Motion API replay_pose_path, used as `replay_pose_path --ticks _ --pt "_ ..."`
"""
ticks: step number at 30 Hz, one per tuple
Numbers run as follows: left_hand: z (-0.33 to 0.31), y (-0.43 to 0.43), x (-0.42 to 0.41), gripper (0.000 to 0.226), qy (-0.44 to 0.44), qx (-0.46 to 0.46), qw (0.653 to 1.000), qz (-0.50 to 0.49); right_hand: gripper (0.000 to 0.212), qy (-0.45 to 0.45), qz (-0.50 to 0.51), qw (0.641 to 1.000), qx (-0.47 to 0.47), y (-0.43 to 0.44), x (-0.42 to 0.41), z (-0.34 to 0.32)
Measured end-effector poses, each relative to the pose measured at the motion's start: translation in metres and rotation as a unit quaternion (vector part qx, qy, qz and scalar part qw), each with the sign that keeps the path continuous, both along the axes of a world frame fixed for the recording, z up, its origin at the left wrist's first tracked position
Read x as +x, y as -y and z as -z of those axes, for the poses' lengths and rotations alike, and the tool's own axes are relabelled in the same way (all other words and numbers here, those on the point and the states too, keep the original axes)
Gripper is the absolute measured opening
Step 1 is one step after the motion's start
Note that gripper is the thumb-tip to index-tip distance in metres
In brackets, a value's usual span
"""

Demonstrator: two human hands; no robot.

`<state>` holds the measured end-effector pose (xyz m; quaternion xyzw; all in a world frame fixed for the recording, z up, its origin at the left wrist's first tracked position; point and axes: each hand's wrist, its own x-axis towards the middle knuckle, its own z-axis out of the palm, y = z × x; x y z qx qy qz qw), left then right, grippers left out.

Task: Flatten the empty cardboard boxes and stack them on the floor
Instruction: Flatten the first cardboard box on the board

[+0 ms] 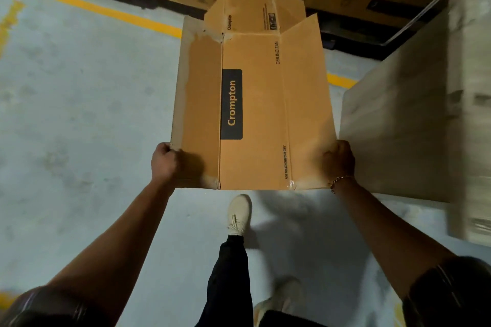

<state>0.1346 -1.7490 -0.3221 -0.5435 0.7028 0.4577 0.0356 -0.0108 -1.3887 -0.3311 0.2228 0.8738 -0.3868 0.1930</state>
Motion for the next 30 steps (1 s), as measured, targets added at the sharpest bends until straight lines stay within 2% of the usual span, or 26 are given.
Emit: replay_pose_path --ticks 1,4,5,8,15,22,25,28,30 --pt "0.028 0.003 -0.002 0.025 -0.001 0.001 1.0 0.003 0.038 -0.002 0.0 1.0 -0.001 0.001 -0.002 0.028" --pt "0.119 0.009 0.009 0.021 0.01 0.002 1.0 0.015 0.061 -0.005 0.012 1.0 -0.005 0.007 0.01 0.118" --pt "0.15 0.008 0.016 0.02 0.016 0.006 1.0 0.015 0.062 -0.006 0.017 1.0 -0.003 0.007 0.017 0.149" --pt "0.234 0.003 0.024 0.02 0.024 0.019 1.0 0.006 0.037 -0.002 0.029 1.0 0.004 0.002 0.029 0.236" --pt "0.371 0.011 0.006 0.019 0.007 0.042 0.999 0.021 0.03 0.0 0.014 1.0 0.006 -0.004 0.006 0.366" --pt "0.442 0.014 0.014 0.021 0.029 0.08 0.995 0.058 0.035 0.05 -0.025 0.998 -0.003 -0.013 0.0 0.436" --pt "0.459 0.013 0.018 0.03 0.041 0.059 0.994 0.081 0.043 0.084 -0.046 0.995 -0.019 -0.017 -0.005 0.451" --pt "0.462 0.009 0.021 0.04 0.033 0.043 0.995 0.082 0.061 0.123 -0.059 0.99 -0.042 -0.019 -0.007 0.457" --pt "0.459 0.005 0.021 0.043 0.006 0.042 0.993 0.106 0.09 0.115 -0.064 0.99 -0.041 -0.02 -0.008 0.459"
